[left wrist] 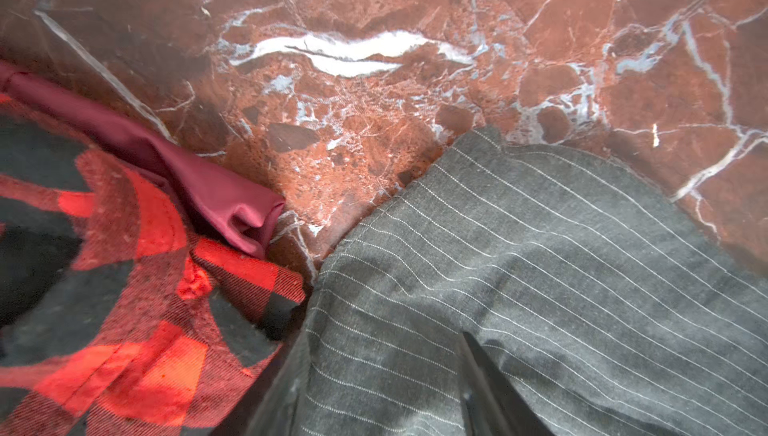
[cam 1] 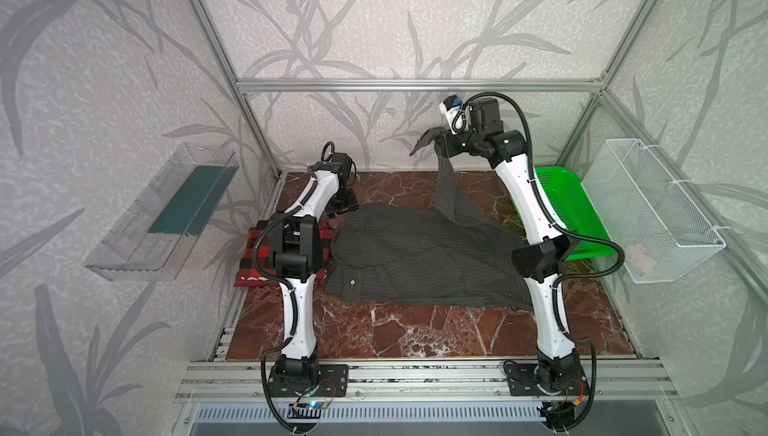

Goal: Fold and stack the long sleeve shirts
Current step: 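Lift the grey sleeve high with the right gripper while the left gripper holds the hem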

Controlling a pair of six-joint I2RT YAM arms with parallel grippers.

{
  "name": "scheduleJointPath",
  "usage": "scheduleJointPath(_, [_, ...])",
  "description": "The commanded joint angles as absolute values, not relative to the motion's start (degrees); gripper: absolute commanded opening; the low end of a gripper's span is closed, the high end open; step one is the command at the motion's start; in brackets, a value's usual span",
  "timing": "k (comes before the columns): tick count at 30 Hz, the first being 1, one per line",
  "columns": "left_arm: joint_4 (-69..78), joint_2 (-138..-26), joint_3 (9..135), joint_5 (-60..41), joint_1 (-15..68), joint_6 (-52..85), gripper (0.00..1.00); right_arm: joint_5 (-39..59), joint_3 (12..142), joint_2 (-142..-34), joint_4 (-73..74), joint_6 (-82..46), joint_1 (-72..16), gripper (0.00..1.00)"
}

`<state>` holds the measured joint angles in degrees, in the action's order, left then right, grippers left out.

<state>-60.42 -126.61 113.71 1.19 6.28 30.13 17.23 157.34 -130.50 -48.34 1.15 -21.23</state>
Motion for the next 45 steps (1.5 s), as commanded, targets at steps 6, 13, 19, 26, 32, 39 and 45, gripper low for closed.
scheduleJointPath(6, [-62.29, -126.49, 114.16, 3.95, 6.46, 30.82, 0.67, 22.27, 147.90, -121.07, -44.44, 4.44, -20.92, 0.00])
scheduleJointPath(13, [-67.97, -133.35, 124.32, 3.96, 6.05, 34.12, 0.74, 22.22, 140.78, -116.28, -42.66, 5.46, -20.92, 0.00])
scheduleJointPath(19, [-74.16, -143.45, 139.92, 1.96, 5.86, 34.93, 0.75, 22.37, 131.43, -110.93, -37.50, 5.32, -20.92, 0.00])
scheduleJointPath(26, [-71.35, -148.45, 143.52, -4.08, 5.97, 35.50, 0.75, 22.05, 124.28, -106.55, -33.72, 6.32, -20.92, 0.00])
scheduleJointPath(32, [-68.95, -148.46, 142.39, -5.31, 6.51, 35.60, 0.75, 23.27, 121.65, -105.24, -31.81, 5.57, -20.83, 0.00])
scheduleJointPath(39, [-62.84, -145.07, 136.52, -5.78, 6.59, 35.13, 0.75, 23.73, 118.89, -104.23, -30.03, 5.28, -20.83, 0.00])
scheduleJointPath(45, [-63.67, -147.98, 139.59, -6.58, 6.52, 35.33, 0.74, 24.05, 117.95, -103.81, -29.29, 5.03, -20.83, 0.00])
